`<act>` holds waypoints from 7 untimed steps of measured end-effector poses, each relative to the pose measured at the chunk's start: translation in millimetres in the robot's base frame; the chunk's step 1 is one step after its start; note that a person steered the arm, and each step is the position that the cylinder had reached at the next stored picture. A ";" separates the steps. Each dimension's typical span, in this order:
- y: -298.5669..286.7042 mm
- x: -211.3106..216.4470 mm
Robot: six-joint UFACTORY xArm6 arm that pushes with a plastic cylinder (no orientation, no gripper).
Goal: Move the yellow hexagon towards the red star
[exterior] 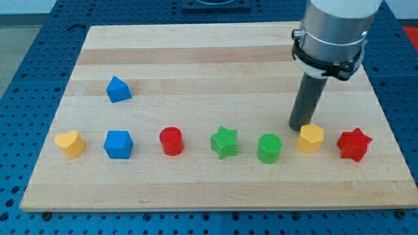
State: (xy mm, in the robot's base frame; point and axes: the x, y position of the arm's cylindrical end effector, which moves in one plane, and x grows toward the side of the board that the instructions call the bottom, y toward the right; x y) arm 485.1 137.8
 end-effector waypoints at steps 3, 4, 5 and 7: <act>1.2 6.5; 1.7 6.5; 1.7 6.5; 1.7 11.2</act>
